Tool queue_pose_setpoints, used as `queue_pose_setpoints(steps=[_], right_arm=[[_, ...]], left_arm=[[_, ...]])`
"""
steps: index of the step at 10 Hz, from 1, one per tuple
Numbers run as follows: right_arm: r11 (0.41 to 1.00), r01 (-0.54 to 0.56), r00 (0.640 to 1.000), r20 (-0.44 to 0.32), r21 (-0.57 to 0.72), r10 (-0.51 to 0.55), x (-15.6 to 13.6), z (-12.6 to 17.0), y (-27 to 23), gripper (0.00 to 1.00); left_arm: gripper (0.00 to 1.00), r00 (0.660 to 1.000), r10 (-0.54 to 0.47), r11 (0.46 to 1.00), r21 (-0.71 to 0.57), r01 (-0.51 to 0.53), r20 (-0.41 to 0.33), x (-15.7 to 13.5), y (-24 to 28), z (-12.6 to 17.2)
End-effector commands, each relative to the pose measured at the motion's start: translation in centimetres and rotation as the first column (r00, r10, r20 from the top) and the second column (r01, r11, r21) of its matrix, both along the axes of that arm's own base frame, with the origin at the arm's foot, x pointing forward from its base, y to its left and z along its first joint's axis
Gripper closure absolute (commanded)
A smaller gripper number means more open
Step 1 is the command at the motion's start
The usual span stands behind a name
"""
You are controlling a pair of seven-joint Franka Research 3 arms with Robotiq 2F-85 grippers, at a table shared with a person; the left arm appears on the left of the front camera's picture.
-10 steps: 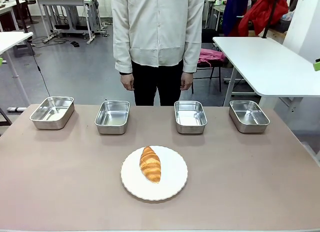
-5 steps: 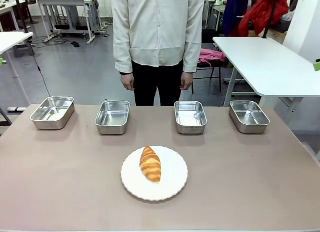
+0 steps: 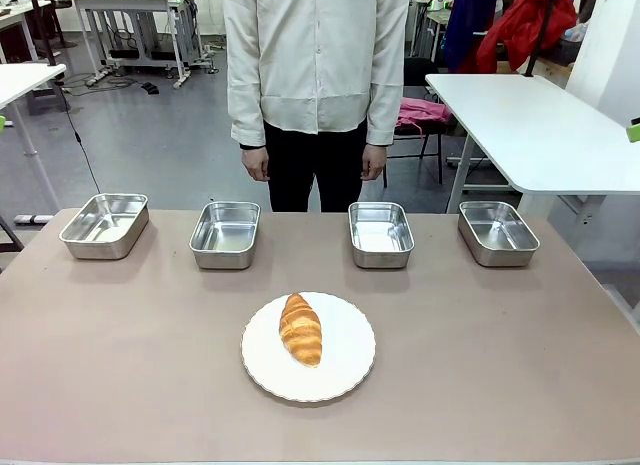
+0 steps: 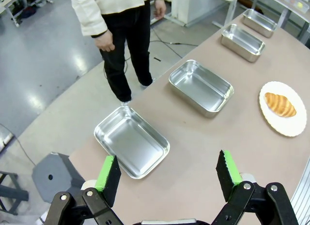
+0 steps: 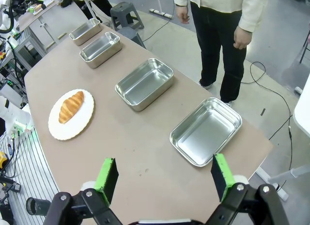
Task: Place the bread in the container.
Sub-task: Place the Butter Roll into the Airtight Container indicated by the human.
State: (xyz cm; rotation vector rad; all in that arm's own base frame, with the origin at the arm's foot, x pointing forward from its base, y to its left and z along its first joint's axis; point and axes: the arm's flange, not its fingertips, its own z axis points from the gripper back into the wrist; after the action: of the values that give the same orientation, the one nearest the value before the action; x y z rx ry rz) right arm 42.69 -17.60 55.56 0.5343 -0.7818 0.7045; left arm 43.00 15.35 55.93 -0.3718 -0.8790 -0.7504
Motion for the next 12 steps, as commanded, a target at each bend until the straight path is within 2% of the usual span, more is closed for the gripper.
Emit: queue_pose_setpoints(steps=[1,12], right_arm=[[1.000,-0.007,1.000,0.012,0.012,0.007,-0.08,0.25,0.08,0.00],[1.000,-0.007,1.000,0.012,0.012,0.007,-0.08,0.25,0.08,0.00]], left_arm=[[0.00,1.000,-0.009,1.000,-0.013,0.009,0.009,-0.14,0.25,0.20],[0.00,1.000,-0.009,1.000,-0.013,0.009,0.009,-0.14,0.25,0.20]])
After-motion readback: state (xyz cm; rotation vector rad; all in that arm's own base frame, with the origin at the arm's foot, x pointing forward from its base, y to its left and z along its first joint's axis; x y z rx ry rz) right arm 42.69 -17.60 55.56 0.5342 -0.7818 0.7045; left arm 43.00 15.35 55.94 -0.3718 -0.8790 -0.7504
